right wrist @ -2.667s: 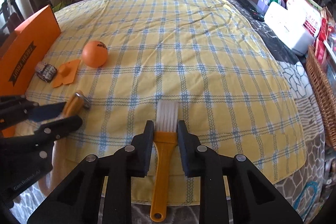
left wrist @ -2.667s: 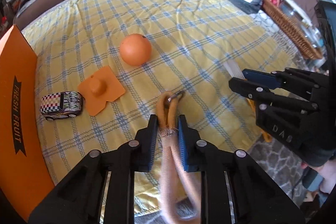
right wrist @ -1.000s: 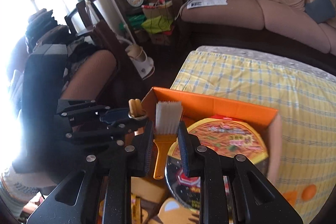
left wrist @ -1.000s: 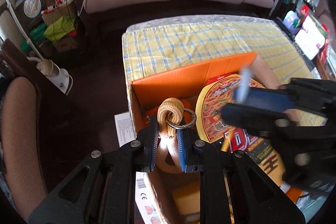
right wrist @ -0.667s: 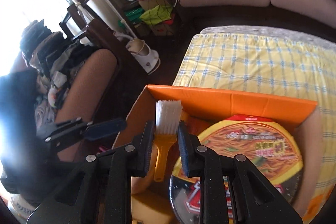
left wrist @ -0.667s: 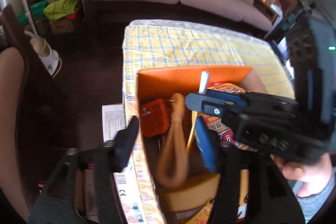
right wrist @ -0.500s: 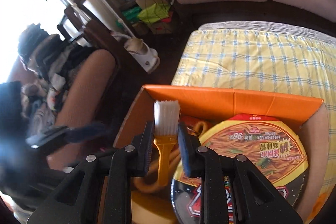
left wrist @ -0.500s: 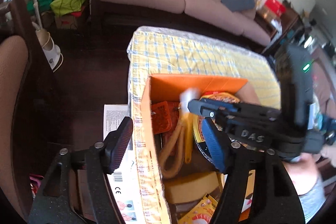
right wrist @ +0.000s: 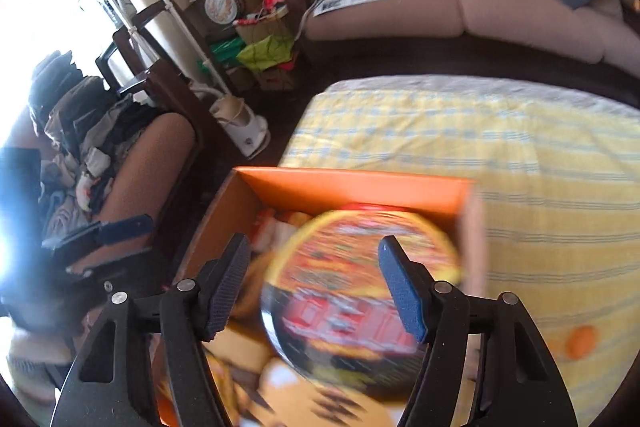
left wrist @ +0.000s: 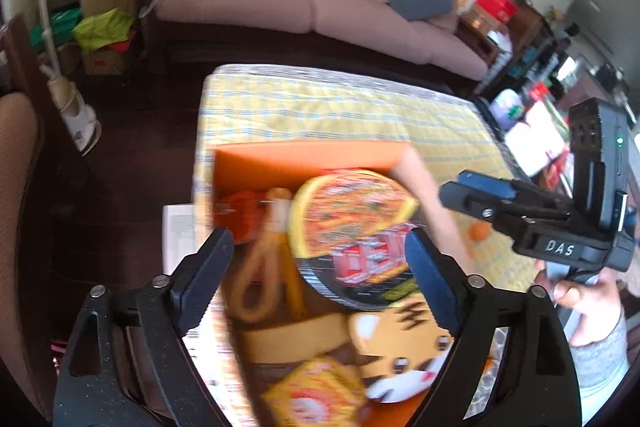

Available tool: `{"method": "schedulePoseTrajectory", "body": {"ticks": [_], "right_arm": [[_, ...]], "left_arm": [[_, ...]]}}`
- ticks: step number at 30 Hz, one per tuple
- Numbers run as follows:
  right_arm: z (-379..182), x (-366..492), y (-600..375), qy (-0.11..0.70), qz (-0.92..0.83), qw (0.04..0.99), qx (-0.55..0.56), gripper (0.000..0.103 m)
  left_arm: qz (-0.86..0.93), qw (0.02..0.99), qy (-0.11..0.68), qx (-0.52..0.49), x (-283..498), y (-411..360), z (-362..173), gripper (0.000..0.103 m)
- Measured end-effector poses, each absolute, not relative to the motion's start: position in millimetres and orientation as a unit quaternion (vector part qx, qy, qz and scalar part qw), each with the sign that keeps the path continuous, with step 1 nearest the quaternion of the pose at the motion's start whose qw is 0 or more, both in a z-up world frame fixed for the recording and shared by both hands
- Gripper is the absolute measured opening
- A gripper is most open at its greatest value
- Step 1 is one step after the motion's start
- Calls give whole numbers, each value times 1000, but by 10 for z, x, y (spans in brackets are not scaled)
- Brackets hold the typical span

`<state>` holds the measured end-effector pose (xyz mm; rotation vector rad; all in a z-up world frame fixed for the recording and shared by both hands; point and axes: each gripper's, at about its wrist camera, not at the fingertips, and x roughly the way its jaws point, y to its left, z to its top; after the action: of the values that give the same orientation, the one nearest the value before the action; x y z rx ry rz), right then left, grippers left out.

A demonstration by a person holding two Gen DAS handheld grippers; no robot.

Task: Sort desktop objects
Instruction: 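Move the left tool to the orange foam square while the right tool moves to the orange ball, then grasp the foam square with the left tool while the right tool grasps the orange ball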

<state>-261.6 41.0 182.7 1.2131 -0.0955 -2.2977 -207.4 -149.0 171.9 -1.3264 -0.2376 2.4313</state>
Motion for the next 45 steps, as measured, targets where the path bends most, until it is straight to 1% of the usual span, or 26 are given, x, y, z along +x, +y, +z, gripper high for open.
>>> {"method": "schedulePoseTrajectory", "body": {"ticks": [4, 7, 12, 13, 17, 21, 22, 23, 24, 25, 28, 30, 34, 36, 39, 43, 45], "right_arm": [[1937, -2375, 1091, -14, -870, 234, 435, 74], [1870, -2247, 1635, 6, -876, 187, 444, 75], [1675, -2172, 2434, -37, -879, 132, 457, 75], [1638, -2165, 2532, -46, -879, 128, 457, 75], [1419, -2208, 2804, -65, -875, 120, 465, 75], [1202, -2207, 2936, -74, -869, 132, 471, 74], [1153, -2224, 2957, -77, -868, 137, 472, 72], [1090, -2243, 2974, -82, -864, 147, 474, 66], [1045, -2250, 2998, -83, -863, 151, 475, 64], [988, -2278, 3004, -80, -861, 154, 478, 60], [895, -2328, 2963, -61, -862, 162, 477, 59], [847, -2356, 2921, -55, -862, 168, 475, 60], [731, -2406, 2867, -48, -863, 175, 472, 59], [656, -2445, 2867, -50, -861, 177, 473, 60], [549, -2485, 2883, -66, -858, 184, 476, 60], [479, -2521, 2849, -59, -857, 188, 476, 59], [481, -2529, 2850, -59, -860, 186, 472, 55]], "left_arm": [[855, 220, -56, -466, -1921, -879, 1775, 90], [845, 252, -26, -470, -1827, -374, 1750, 90], [822, 298, 46, -483, -1717, 449, 1627, 89], [815, 308, 62, -487, -1711, 600, 1588, 88], [777, 341, 171, -501, -1718, 1134, 1408, 72], [728, 360, 275, -515, -1853, 1490, 1183, 67], [720, 363, 291, -516, -1875, 1514, 1138, 63], [707, 366, 316, -516, -1910, 1558, 1069, 61], [695, 366, 341, -516, -1926, 1601, 1006, 61], [686, 364, 364, -515, -1929, 1613, 926, 58], [654, 369, 414, -514, -1960, 1709, 707, 58], [647, 370, 425, -514, -1968, 1762, 622, 58], [641, 399, 402, -519, -1948, 1901, 538, 58], [634, 406, 404, -520, -1912, 1964, 459, 58], [621, 415, 415, -520, -1852, 2031, 377, 64], [617, 410, 423, -522, -1868, 2089, 342, 64], [613, 394, 435, -529, -1903, 2118, 312, 64]]}}
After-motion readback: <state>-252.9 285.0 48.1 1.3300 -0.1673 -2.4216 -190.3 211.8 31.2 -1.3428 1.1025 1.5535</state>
